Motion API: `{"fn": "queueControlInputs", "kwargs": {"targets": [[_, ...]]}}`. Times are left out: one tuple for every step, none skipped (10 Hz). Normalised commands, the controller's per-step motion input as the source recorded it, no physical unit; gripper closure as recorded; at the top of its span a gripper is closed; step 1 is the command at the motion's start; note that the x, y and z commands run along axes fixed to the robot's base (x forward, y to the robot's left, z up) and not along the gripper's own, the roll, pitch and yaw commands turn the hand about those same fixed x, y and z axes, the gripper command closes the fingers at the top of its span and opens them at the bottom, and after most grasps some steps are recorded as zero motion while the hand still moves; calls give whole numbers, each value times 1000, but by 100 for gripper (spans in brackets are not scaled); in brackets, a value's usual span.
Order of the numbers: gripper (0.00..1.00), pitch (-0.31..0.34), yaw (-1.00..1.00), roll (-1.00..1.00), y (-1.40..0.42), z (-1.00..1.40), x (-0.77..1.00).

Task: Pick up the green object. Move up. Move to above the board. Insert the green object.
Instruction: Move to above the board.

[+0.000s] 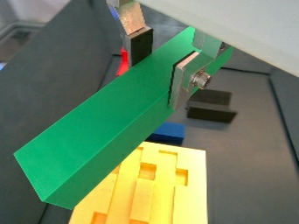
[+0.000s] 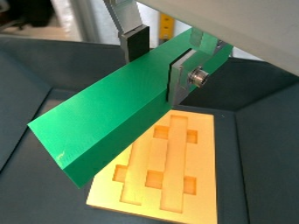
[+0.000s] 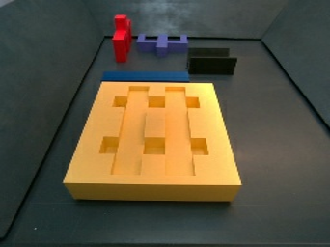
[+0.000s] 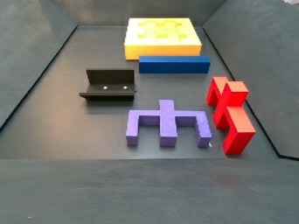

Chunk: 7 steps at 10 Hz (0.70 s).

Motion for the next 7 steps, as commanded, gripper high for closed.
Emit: {"fn": "queueControlInputs", "kwargs": {"targets": [[100,115,1000,23,-35,25,50],[100,135,1000,28,-33,25,51],[100,156,1000,33,-32,25,53],[100,195,1000,42,-33,27,58],[100,235,1000,53,-31,27,64],[100,216,648,52,-31,30,69],[100,195,396,49,-31,36,71]]}}
